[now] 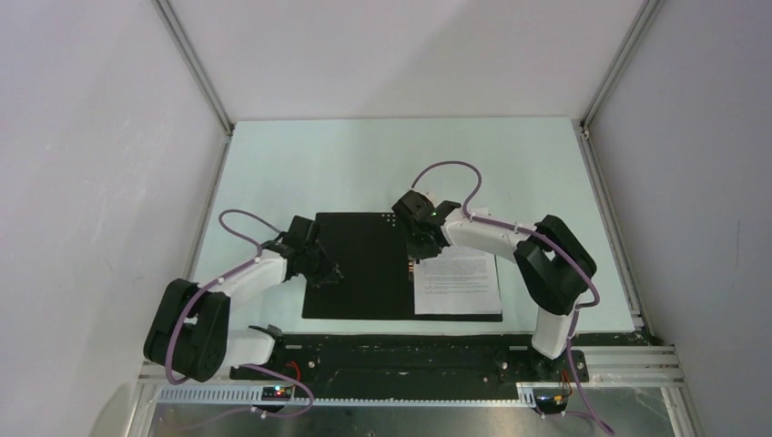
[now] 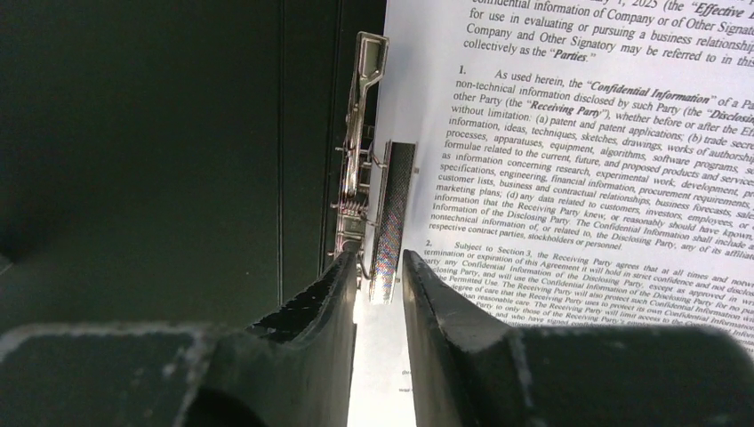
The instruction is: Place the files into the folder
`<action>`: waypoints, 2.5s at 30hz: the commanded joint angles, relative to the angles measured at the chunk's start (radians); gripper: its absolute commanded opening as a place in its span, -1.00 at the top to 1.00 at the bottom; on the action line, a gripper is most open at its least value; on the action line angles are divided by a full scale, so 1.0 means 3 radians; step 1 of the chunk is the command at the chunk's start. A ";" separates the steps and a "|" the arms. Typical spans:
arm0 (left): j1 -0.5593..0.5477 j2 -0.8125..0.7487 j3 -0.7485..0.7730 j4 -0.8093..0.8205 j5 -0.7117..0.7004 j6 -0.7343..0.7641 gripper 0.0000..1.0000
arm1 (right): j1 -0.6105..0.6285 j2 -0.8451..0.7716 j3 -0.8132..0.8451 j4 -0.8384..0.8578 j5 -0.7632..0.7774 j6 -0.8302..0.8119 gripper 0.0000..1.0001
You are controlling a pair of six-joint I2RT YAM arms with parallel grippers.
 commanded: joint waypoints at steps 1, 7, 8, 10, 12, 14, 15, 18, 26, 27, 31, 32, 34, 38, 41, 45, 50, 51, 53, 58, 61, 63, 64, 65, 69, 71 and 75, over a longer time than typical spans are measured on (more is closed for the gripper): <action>-0.0011 0.0055 -0.0166 -0.0021 -0.0430 -0.0072 0.49 | 0.0011 -0.0235 -0.0010 0.0019 0.0062 0.0110 0.41; -0.0011 0.0046 -0.0166 -0.0018 -0.0425 -0.0076 0.49 | 0.0016 -0.0288 -0.0061 0.0019 0.0108 0.0179 0.50; -0.0011 0.0046 -0.0164 -0.0020 -0.0424 -0.0076 0.49 | 0.0015 -0.0276 -0.0061 0.0012 0.0114 0.0184 0.52; -0.0011 0.0049 -0.0164 -0.0022 -0.0420 -0.0074 0.49 | 0.0016 -0.0262 -0.0062 -0.0009 0.0146 0.0204 0.52; -0.0013 0.0047 -0.0165 -0.0020 -0.0417 -0.0076 0.49 | 0.0011 -0.0246 -0.0062 -0.0017 0.0171 0.0209 0.52; -0.0010 0.0047 -0.0163 -0.0021 -0.0417 -0.0076 0.49 | 0.0008 -0.0224 -0.0062 -0.0022 0.0187 0.0206 0.51; -0.0012 0.0044 -0.0163 -0.0022 -0.0417 -0.0076 0.49 | 0.0006 -0.0210 -0.0059 -0.0025 0.0196 0.0205 0.51; -0.0008 0.0044 -0.0168 -0.0023 -0.0424 -0.0076 0.49 | 0.0004 -0.0187 -0.0062 -0.0005 0.0195 0.0198 0.51; -0.0012 0.0025 -0.0192 -0.0024 -0.0442 -0.0092 0.50 | 0.0004 -0.0129 -0.0084 0.0044 0.0173 0.0192 0.50; -0.0011 0.0024 -0.0193 -0.0025 -0.0442 -0.0094 0.50 | 0.0002 -0.0121 -0.0085 0.0049 0.0174 0.0191 0.50; -0.0011 0.0020 -0.0199 -0.0023 -0.0445 -0.0101 0.50 | -0.0018 -0.0103 -0.0127 0.0092 0.0152 0.0189 0.50; -0.0011 0.0018 -0.0199 -0.0022 -0.0447 -0.0104 0.50 | -0.0022 -0.0103 -0.0135 0.0101 0.0140 0.0188 0.49; -0.0011 0.0020 -0.0203 -0.0025 -0.0448 -0.0107 0.50 | -0.0037 -0.0097 -0.0151 0.0123 0.0126 0.0185 0.49; -0.0013 0.0021 -0.0206 -0.0024 -0.0454 -0.0114 0.50 | -0.0045 -0.0099 -0.0161 0.0157 0.0106 0.0175 0.53; -0.0011 0.0026 -0.0206 -0.0025 -0.0460 -0.0117 0.50 | -0.0032 -0.0103 -0.0162 0.0164 0.0103 0.0172 0.66; -0.0013 0.0029 -0.0211 -0.0024 -0.0470 -0.0129 0.50 | -0.0007 -0.0152 -0.0193 0.0165 0.0092 0.0182 0.78; -0.0011 0.0024 -0.0217 -0.0024 -0.0483 -0.0143 0.50 | 0.0000 -0.0244 -0.0316 0.0190 0.0053 0.0206 0.81; -0.0011 0.0028 -0.0215 -0.0025 -0.0481 -0.0143 0.50 | 0.0000 -0.0266 -0.0329 0.0196 0.0047 0.0215 0.81; -0.0011 0.0033 -0.0215 -0.0022 -0.0483 -0.0147 0.50 | 0.0006 -0.0278 -0.0375 0.0209 0.0023 0.0231 0.82; -0.0011 0.0042 -0.0215 -0.0024 -0.0488 -0.0151 0.50 | 0.0057 -0.0285 -0.0463 0.0252 0.0005 0.0283 0.83; -0.0013 0.0034 -0.0218 -0.0024 -0.0492 -0.0153 0.51 | 0.0090 -0.0313 -0.0507 0.0265 0.0008 0.0307 0.84; -0.0014 0.0031 -0.0220 -0.0023 -0.0493 -0.0157 0.50 | 0.0101 -0.0337 -0.0537 0.0269 0.0010 0.0328 0.84; -0.0011 0.0032 -0.0220 -0.0025 -0.0497 -0.0158 0.50 | 0.0104 -0.0357 -0.0550 0.0274 0.0014 0.0335 0.84; -0.0011 0.0037 -0.0220 -0.0023 -0.0498 -0.0156 0.50 | 0.0109 -0.0367 -0.0569 0.0275 0.0012 0.0339 0.84; -0.0011 0.0038 -0.0220 -0.0022 -0.0498 -0.0165 0.50 | 0.0117 -0.0396 -0.0607 0.0293 0.0008 0.0355 0.84; -0.0012 0.0035 -0.0220 -0.0023 -0.0494 -0.0168 0.50 | 0.0116 -0.0386 -0.0629 0.0316 0.0003 0.0365 0.84; -0.0011 0.0019 -0.0220 -0.0025 -0.0488 -0.0169 0.50 | 0.0116 -0.0403 -0.0680 0.0370 -0.0005 0.0387 0.84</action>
